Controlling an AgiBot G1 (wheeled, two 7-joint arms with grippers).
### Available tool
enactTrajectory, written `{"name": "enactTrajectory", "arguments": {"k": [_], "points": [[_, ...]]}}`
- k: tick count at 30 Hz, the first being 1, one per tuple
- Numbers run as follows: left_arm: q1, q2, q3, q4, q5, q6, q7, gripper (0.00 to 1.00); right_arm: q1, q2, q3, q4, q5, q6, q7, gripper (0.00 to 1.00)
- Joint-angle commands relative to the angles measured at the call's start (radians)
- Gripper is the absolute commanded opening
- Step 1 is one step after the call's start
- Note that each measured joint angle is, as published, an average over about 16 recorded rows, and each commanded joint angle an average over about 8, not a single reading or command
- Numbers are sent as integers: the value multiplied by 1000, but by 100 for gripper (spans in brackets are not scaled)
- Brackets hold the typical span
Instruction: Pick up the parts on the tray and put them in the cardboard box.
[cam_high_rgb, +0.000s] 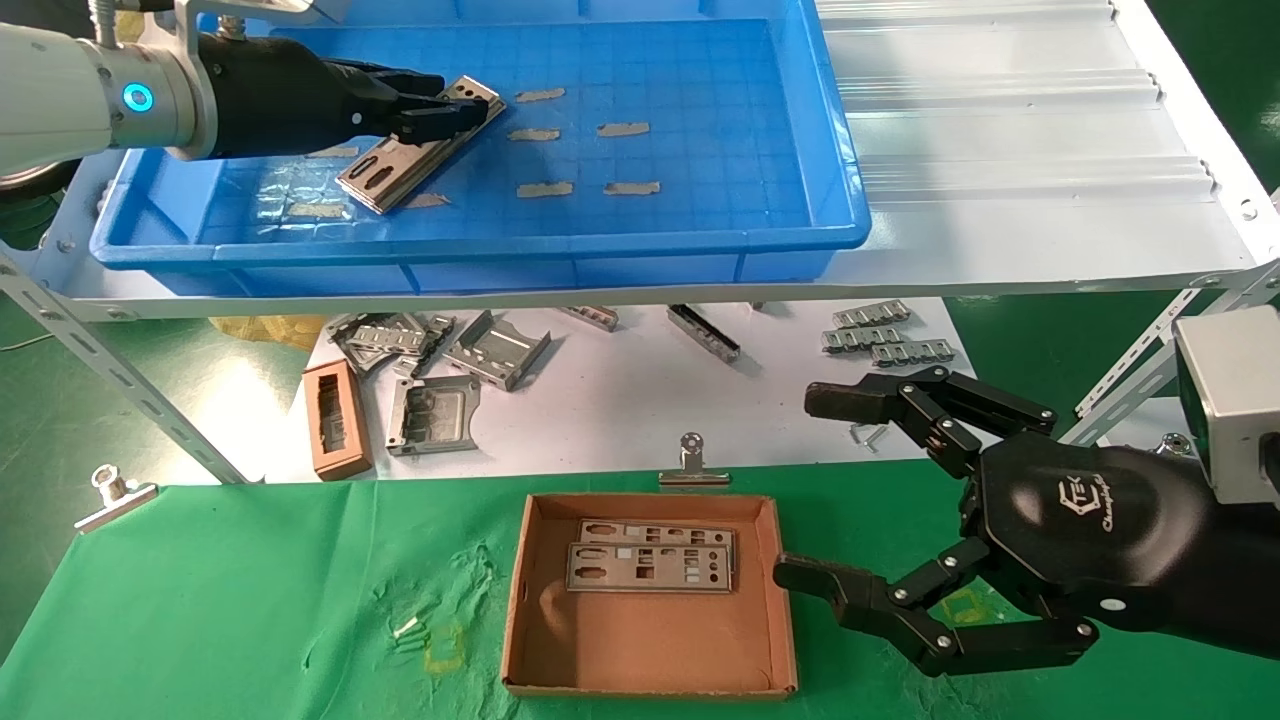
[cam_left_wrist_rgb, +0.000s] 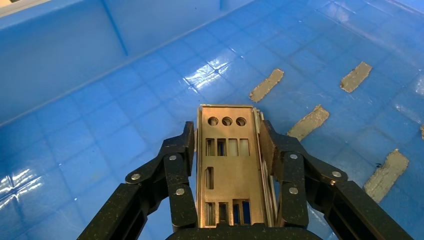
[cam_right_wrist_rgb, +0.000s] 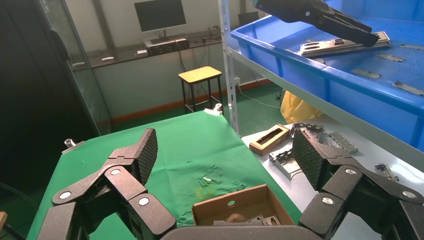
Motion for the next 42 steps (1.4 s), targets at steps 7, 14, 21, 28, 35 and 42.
{"name": "enactTrajectory", "arguments": {"k": [7,14,21,28,35,42], "points": [[3,1,-2,-3,-3,-9,3,0,0,0,0,0,0,0,0,100],[-1,-1,-7,-9,-9,-13,7,0,0,0,0,0,0,0,0,100],[-7,-7,-10,-11,-14,4,11,0,0,0,0,0,0,0,0,100],[-11,-9,-11,-9,-16,11,11,0,0,0,0,0,0,0,0,100],[-20,-15,-16,-14,-23,24,15,0,0,0,0,0,0,0,0,100],[-42,-47,-32,-35,-47,145,35,0,0,0,0,0,0,0,0,100]]}}
